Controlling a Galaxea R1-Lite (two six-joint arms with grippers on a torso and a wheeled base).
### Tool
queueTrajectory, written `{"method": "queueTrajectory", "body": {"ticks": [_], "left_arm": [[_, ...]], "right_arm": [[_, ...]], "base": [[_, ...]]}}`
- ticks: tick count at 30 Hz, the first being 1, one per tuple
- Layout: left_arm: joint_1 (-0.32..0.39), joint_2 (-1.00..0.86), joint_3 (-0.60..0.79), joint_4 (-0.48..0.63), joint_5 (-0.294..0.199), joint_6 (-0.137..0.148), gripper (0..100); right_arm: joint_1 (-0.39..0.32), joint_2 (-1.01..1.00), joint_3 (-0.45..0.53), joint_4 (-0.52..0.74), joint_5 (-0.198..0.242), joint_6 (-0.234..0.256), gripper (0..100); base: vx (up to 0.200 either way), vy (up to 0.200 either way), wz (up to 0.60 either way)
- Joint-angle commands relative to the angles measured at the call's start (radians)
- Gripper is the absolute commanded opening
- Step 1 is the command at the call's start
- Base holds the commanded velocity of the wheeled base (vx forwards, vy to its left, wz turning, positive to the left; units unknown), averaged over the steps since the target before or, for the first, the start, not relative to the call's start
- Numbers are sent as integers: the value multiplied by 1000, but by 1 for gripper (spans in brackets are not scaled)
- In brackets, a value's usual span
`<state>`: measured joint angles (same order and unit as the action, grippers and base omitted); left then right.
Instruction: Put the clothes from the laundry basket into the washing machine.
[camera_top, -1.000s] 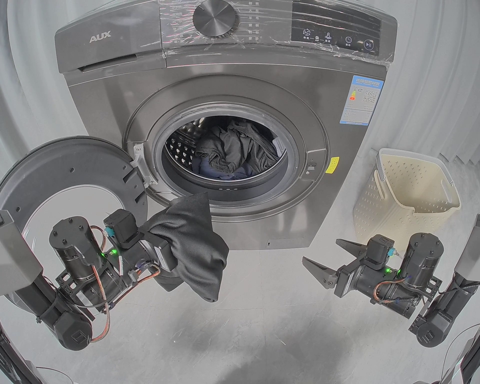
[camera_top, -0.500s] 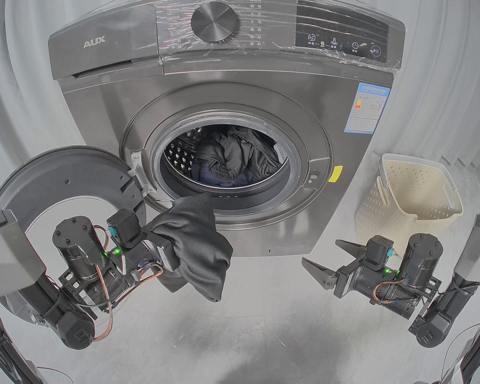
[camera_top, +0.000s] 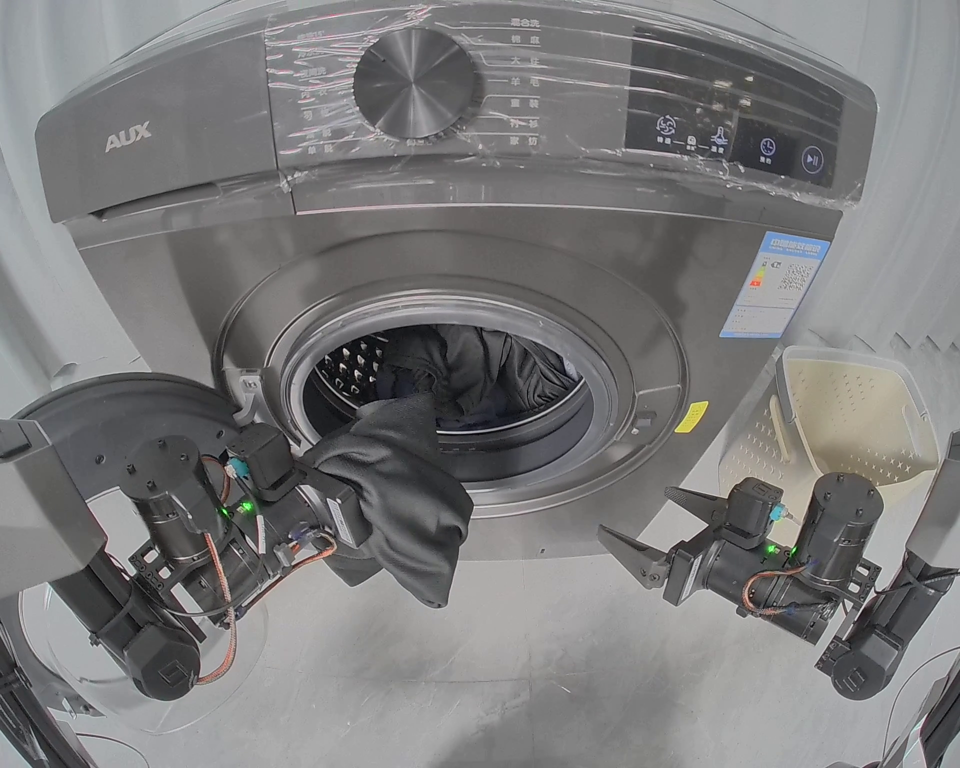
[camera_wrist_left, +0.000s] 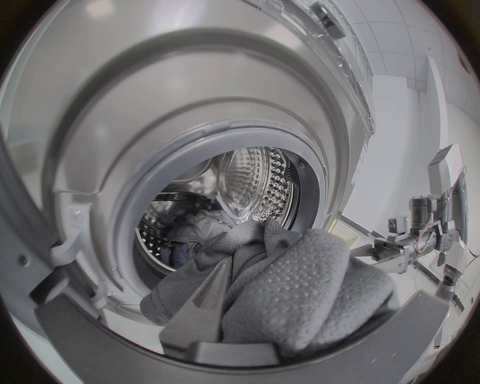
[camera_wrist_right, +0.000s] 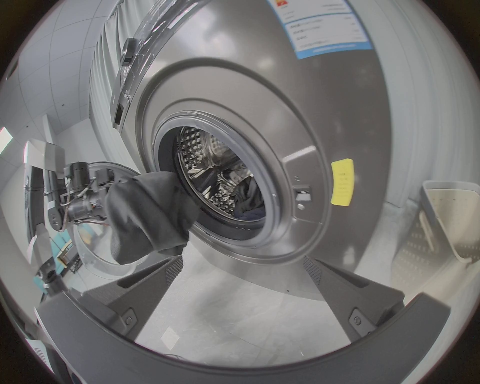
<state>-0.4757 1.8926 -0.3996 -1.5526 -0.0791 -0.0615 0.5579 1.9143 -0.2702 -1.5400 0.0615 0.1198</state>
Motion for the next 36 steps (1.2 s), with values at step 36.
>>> {"method": "queueTrajectory", "body": {"ticks": [36], "left_arm": [[-78,461,-599,48,53,-27,0]], "right_arm": [[94,3,39,0,-5,4,100]], "base": [[0,0,0]]}}
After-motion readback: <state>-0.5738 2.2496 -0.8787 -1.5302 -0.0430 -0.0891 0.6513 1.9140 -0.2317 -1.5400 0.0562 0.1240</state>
